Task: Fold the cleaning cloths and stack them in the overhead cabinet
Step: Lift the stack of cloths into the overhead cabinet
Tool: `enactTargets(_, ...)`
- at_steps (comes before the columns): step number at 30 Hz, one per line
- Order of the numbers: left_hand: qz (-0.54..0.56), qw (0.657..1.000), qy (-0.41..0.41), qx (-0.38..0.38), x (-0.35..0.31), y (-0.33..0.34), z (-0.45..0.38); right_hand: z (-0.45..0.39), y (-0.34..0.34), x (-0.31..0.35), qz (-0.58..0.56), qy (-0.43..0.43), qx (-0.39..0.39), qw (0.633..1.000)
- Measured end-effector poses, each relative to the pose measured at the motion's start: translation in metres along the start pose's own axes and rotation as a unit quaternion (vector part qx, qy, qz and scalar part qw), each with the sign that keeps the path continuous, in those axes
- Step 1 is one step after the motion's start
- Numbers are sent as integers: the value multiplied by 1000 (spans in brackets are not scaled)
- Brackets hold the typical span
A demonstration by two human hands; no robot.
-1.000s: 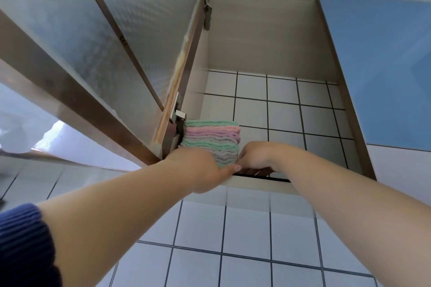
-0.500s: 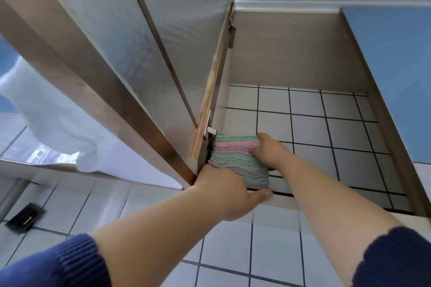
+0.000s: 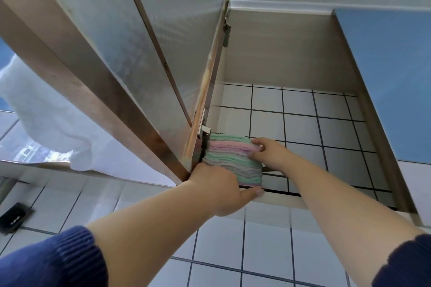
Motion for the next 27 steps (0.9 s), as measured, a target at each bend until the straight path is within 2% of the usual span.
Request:
enactTargets(2,5,1000,-9,-10,3,-1,0,8,-4,5,86,-27,3,996)
enactTargets(5,38,998,-28,-35,7,-3,0,29,-13,24,247,-129,-74,958)
enactTargets(6,50,997,-32,-40,8,-4,-1,36,-11,27,255,-147,-72,953)
enactTargets(8,70,996,-40,-25,9,-1,-6,43,4,24,262,-144,-7,954)
enactTargets(10,98,994,-44,32,10,6,-13,44,19,20,273,-123,49,953)
enactTargets(13,158,980,-36,112,5,10,-20,38,22,17,240,-110,56,963)
enactTargets(15,184,975,-32,125,3,9,-23,39,22,14,221,-102,60,968)
enactTargets(17,200,975,-31,86,5,4,-20,45,18,18,194,-119,42,973)
enactTargets(19,236,972,-13,1,5,-9,-5,62,9,30,194,-151,4,969)
enactTargets(23,306,938,-14,-164,10,-40,72,112,-3,64,254,-246,-70,933)
enactTargets(24,325,926,-35,-189,16,-42,90,123,-5,71,259,-272,-77,924)
enactTargets(27,417,884,-100,-189,34,-23,147,173,7,87,236,-347,-51,906)
Point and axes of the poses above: each hand's wrist, its own z-axis away from the middle knuckle, its own y-axis out of the palm, x = y × z, the point moved 8 cm from there along -z, towards the middle knuckle, and after that the axes turned 10 degrees about -z, right-handed, at the moved point
